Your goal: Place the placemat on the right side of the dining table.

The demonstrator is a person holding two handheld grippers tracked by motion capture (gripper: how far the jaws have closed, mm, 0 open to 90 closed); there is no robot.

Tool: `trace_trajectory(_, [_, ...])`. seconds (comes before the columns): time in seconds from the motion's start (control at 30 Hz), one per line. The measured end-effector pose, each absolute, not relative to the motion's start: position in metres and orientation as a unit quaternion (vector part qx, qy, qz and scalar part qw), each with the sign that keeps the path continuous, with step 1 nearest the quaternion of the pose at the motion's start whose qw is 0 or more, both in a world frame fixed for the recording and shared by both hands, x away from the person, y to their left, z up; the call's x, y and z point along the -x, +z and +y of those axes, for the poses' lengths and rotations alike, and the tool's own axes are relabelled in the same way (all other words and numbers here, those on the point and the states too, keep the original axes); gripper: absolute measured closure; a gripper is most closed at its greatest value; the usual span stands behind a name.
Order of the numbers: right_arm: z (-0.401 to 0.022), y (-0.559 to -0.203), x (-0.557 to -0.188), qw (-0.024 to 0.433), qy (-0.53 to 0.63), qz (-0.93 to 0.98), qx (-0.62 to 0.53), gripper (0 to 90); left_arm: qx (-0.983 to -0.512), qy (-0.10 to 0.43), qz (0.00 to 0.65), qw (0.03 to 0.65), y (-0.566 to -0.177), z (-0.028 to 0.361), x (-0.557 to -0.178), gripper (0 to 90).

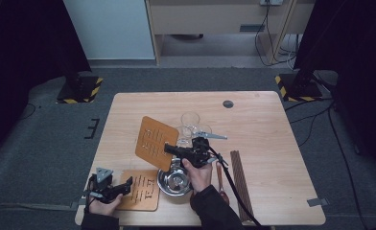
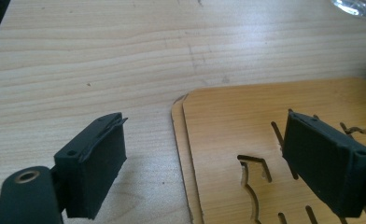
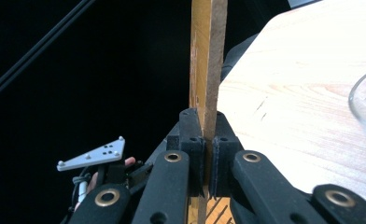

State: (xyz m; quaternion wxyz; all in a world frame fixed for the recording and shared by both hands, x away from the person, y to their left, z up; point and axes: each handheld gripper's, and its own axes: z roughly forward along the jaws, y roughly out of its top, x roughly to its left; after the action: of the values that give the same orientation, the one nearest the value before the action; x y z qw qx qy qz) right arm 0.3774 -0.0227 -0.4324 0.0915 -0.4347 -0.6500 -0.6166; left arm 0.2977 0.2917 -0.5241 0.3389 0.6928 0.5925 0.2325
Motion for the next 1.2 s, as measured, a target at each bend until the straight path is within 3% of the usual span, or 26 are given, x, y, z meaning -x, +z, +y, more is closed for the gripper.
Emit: trace_trajectory(1.2, [-0.056,-0.413,-0.382,0.054,-0.643,-0.621,0.445,87.0,-0.703,0.212,0.593,0.330,-0.531,0.288,-0.303,10.1])
